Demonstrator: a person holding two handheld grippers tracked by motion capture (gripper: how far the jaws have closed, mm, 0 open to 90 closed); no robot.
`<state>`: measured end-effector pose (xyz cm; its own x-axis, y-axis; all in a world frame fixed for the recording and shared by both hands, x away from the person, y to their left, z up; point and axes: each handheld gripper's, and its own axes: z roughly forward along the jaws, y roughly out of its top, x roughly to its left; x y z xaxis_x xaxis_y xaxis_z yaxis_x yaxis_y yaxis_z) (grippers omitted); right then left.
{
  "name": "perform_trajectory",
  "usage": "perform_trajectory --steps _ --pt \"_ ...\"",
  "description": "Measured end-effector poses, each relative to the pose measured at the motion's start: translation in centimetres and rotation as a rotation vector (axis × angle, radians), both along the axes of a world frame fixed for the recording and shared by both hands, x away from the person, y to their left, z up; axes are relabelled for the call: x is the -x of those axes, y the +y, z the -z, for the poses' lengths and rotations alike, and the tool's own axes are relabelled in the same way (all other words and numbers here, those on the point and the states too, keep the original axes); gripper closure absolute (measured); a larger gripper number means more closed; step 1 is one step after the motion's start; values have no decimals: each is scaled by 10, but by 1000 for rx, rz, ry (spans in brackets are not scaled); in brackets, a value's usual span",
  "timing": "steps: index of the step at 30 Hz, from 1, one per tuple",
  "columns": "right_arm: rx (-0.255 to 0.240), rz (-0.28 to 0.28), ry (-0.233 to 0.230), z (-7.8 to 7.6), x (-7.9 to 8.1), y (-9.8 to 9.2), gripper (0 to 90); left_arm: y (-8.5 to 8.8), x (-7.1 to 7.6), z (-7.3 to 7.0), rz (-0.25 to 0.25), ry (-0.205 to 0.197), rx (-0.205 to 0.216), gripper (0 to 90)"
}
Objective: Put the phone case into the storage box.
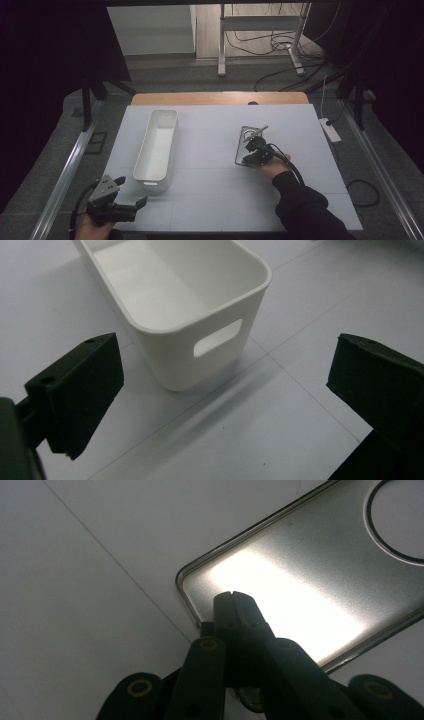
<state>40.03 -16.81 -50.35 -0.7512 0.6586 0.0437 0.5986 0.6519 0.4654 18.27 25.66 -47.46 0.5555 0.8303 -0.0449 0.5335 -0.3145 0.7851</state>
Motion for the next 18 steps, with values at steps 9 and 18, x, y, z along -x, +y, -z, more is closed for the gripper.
perform_trajectory --steps 9,18 --pt "-15 -10 35 0 11 -1 897 0 0 0 0 0 2 23" --pt "-20 -44 57 0 29 -1 897 0 0 0 0 0 4 22"
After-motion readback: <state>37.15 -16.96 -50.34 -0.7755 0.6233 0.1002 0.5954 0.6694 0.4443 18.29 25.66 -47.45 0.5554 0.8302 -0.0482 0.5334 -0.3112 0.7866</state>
